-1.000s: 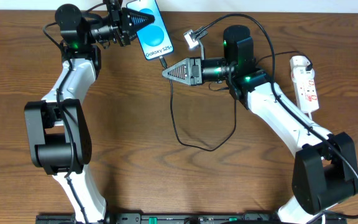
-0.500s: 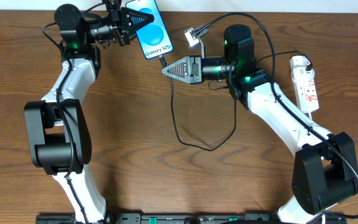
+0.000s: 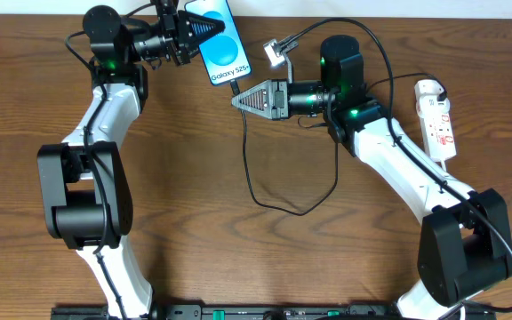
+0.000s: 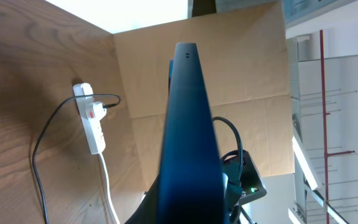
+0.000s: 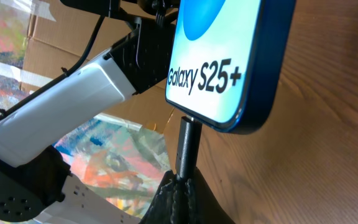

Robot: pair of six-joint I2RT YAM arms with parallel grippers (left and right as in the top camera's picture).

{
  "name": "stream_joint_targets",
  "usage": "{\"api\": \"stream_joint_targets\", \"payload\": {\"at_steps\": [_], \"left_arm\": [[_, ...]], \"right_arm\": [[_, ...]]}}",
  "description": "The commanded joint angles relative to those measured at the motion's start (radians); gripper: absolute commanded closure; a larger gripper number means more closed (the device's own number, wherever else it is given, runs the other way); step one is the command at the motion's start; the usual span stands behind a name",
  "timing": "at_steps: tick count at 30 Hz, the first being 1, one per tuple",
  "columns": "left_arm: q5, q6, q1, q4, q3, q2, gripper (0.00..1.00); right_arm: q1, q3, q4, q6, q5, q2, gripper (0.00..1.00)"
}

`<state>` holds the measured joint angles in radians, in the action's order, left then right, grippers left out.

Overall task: Plug charger to phone and switch on socket
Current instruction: 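Open the right gripper and withdraw it from the plugged cable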

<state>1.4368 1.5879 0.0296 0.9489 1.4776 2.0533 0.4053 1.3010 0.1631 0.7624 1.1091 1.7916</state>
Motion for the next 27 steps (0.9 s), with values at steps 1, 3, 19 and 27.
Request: {"api": "stream_joint_targets", "payload": {"at_steps": [1,3,19,27], "left_arm": [[0.080,-0.021,-0.028,0.010,0.012,-0.014,0.93],[0.082,-0.021,-0.028,0.010,0.012,-0.014,0.92],[0.100,-0.021,0.008,0.010,0.012,-0.014,0.92],[0.125,-0.069,0.008,-0.013,0.012,-0.014,0.93]], "right_arm": [[-0.006,0.007,0.021,0.004,-0.089,-0.006,0.99],[-0.007,0.007,0.020,0.004,-0.088,-0.006,0.99],[-0.007,0.007,-0.115,-0.065,-0.044,-0.006,0.65],[-0.047,0.007,-0.159,-0.088,-0.029,-0.006,0.59]]}}
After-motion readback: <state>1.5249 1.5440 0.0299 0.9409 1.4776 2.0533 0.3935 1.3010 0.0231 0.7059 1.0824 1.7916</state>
